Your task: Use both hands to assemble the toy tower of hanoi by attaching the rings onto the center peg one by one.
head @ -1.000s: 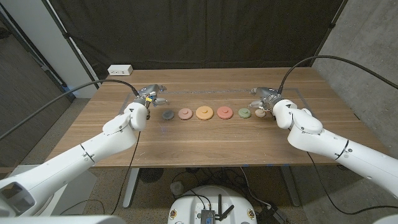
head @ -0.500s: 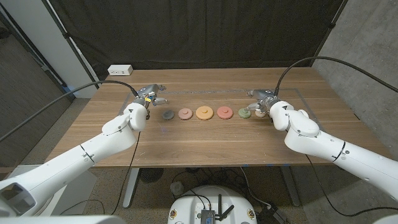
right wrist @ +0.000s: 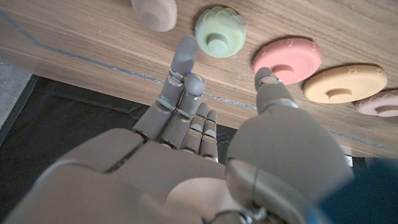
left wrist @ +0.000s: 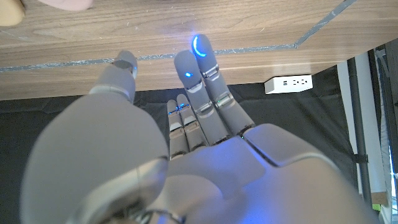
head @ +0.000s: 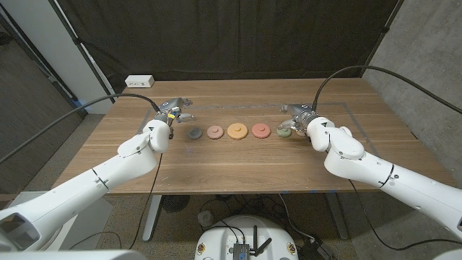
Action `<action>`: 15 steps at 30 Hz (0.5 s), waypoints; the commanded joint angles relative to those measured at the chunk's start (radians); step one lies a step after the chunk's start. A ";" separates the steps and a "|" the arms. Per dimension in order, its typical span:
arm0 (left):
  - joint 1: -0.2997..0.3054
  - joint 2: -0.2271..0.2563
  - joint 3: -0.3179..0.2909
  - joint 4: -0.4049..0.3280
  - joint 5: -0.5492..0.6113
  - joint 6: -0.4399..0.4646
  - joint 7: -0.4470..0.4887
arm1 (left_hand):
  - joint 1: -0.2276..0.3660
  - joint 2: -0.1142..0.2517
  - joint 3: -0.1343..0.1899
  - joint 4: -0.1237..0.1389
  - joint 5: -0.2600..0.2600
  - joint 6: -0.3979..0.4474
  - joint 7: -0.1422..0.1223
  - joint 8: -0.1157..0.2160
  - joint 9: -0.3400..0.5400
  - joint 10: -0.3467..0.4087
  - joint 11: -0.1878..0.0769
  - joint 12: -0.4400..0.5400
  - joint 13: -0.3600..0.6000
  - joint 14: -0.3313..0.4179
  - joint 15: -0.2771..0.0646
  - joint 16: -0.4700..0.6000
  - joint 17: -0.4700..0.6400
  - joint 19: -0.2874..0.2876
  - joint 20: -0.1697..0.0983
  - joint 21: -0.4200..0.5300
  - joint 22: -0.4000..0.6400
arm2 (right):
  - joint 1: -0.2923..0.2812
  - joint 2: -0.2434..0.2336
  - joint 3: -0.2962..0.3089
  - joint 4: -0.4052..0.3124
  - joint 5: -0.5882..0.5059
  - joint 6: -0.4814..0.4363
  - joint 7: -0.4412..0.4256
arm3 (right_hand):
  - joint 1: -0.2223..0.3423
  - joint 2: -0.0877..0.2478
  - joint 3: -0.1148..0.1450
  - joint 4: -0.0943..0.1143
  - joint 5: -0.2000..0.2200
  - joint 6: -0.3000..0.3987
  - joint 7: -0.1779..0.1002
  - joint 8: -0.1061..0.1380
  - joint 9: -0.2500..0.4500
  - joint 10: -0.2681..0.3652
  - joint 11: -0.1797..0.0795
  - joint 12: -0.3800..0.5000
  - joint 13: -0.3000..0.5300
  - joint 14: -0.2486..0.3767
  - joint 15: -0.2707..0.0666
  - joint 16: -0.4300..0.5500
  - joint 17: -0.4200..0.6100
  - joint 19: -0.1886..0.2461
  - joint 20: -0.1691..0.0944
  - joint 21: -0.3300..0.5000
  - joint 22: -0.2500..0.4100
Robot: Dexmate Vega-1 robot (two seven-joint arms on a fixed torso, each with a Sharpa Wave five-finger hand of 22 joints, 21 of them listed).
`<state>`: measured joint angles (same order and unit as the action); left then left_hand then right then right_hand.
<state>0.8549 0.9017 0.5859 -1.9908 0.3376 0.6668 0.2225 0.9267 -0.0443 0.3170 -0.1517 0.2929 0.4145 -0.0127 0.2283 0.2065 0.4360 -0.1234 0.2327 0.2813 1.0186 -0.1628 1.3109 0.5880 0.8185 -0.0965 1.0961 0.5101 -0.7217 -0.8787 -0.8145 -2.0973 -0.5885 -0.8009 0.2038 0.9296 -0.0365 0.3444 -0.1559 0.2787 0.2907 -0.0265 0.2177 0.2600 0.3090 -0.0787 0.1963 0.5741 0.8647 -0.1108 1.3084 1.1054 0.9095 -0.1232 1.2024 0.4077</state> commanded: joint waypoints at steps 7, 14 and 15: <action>0.002 0.001 -0.003 0.003 -0.007 -0.005 -0.001 | 0.000 0.009 -0.008 -0.004 0.008 0.012 -0.001 -0.003 0.002 0.015 -0.001 0.001 0.004 0.008 -0.056 0.010 -0.002 0.006 -0.108 0.015 -0.002 | 0.044 0.059 -0.059 0.003 -0.045 -0.005 0.060 | 0.010 -0.001 -0.007 0.001 -0.004 -0.006 0.006 0.001 0.000 -0.006 0.006 0.001 -0.002 -0.009 -0.107 -0.003 -0.007 -0.006 -0.089 0.014 -0.005; 0.013 0.010 -0.010 -0.002 -0.011 -0.011 0.003 | 0.000 0.012 -0.010 -0.004 0.009 0.014 -0.001 -0.004 0.002 0.017 0.001 -0.001 0.006 0.007 -0.056 0.013 -0.005 0.003 -0.108 0.020 -0.006 | 0.062 0.073 -0.084 0.001 -0.082 -0.022 0.090 | 0.012 0.002 -0.018 0.001 -0.002 -0.009 0.008 0.002 -0.001 -0.010 0.010 0.003 -0.009 -0.011 -0.107 -0.002 -0.011 -0.015 -0.089 0.033 -0.019; 0.012 0.011 -0.010 -0.001 -0.011 -0.012 0.003 | 0.001 0.012 -0.011 -0.004 0.009 0.015 0.000 -0.004 0.003 0.016 0.003 -0.001 0.006 0.004 -0.056 0.012 -0.008 0.003 -0.108 0.021 -0.007 | 0.064 0.075 -0.088 0.001 -0.087 -0.027 0.096 | 0.012 0.003 -0.019 0.001 -0.002 -0.011 0.007 0.001 -0.001 -0.009 0.010 0.003 -0.009 -0.005 -0.107 0.004 -0.006 -0.015 -0.089 0.034 -0.020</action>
<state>0.8552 0.9034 0.5843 -1.9904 0.3319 0.6652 0.2207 0.9268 -0.0444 0.3130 -0.1559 0.2929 0.4210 -0.0140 0.2283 0.2074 0.4431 -0.1199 0.2327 0.2846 1.0185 -0.1627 1.3167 0.5792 0.8185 -0.0965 1.1096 0.5017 -0.6845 -0.8289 -0.8651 -2.0975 -0.6229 -0.8044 0.2473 0.9295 -0.0365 0.3308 -0.1559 0.2787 0.2854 -0.0212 0.2177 0.2588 0.3035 -0.0732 0.1963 0.5651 0.8557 -0.1089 1.3084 1.0970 0.8969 -0.1248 1.2281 0.3900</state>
